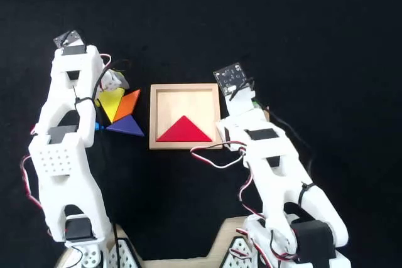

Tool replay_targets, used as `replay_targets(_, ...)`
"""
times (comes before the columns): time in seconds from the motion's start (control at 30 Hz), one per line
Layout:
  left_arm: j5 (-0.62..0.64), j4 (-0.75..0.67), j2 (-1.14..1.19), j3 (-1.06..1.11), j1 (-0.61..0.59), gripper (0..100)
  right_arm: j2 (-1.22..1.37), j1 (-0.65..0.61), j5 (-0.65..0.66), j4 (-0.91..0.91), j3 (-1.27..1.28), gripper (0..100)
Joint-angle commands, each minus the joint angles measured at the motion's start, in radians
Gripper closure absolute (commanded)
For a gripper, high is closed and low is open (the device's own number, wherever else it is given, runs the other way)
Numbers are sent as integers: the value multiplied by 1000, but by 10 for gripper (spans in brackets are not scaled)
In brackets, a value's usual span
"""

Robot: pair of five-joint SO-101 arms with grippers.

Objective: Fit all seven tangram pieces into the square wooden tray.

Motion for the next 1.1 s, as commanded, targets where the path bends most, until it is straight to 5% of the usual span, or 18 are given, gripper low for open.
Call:
replay_targets(0.0,-2,63,40,-127,-4,672,1,-12,3,-15,-2,987)
replay_targets(0.4,-6,287,256,-460,-5,673,1,-14,3,-15,-2,987)
replay_targets(0.6,-115,428,321,-631,-2,704,1,-14,49,-15,-2,987)
replay_targets(0.93,-207,410,371,-682,-7,698,2,-14,63,-15,-1,987)
replay_targets(1.07,-270,391,396,-685,-25,784,2,-14,64,-15,-1,987)
